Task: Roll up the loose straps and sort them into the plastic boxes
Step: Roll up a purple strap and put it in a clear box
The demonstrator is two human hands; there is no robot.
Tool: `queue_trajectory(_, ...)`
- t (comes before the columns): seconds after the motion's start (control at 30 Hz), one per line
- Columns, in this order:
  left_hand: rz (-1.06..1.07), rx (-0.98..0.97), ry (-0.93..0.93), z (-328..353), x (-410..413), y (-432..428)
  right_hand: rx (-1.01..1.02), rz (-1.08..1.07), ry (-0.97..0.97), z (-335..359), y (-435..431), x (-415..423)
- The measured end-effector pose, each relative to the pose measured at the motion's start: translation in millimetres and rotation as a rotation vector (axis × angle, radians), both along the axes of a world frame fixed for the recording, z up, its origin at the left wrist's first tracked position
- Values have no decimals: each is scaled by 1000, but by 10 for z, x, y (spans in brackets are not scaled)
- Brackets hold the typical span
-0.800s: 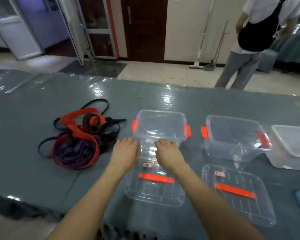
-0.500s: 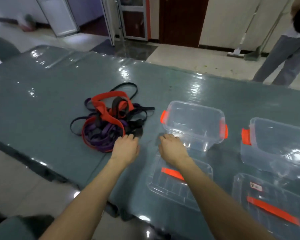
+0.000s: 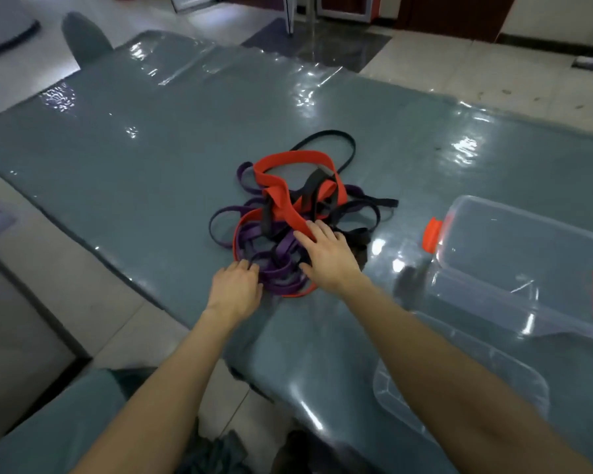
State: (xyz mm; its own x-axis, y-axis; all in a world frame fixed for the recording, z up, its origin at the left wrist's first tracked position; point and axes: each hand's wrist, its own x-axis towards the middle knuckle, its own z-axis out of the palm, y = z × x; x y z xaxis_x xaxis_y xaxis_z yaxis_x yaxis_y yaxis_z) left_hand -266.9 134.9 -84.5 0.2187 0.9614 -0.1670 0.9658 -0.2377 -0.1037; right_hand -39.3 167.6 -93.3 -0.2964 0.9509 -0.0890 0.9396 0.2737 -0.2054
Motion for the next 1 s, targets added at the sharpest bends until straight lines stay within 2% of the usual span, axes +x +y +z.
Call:
queue_trajectory(0.13, -97, -71, -56, -204, -288, 391, -92, -18, -105, -209, 285, -238)
queue_trajectory(0.3, -346, -113, -75, -548, -396, 578, -173, -146, -106, -472, 212, -13)
queue_trajectory(0.4, -274, -103, -331, -523, -470, 669, -177, -109, -130, -511, 179, 85)
queue_trajectory(0.53, -75, -44, -708, -100, -632, 912, -168, -84, -78, -439, 169, 124)
queue_trajectory(0.6, -12, -7, -824, 190, -750, 1075, -189, -55, -111, -410, 129, 195)
queue_trajectory(0.67, -35, 23, -842, 462, -841, 1211, -211, -41, -136, -381, 95, 252)
queue_trajectory(0.73, -88, 22, -821, 655, -864, 1270, -167, -83, -65, -310, 93, 219)
queue_trajectory(0.9, -198, -35, -792, 932, -647, 1266, 173, -218, 276, 102, 257, -241)
queue_trajectory(0.93, -245, -33, -803, 1030, -588, 1278, 194, -216, 335, 216, 335, -334)
queue_trajectory(1.0, -335, -3, -839, 1296, -482, 1346, 112, -173, 470, 491, 498, -485)
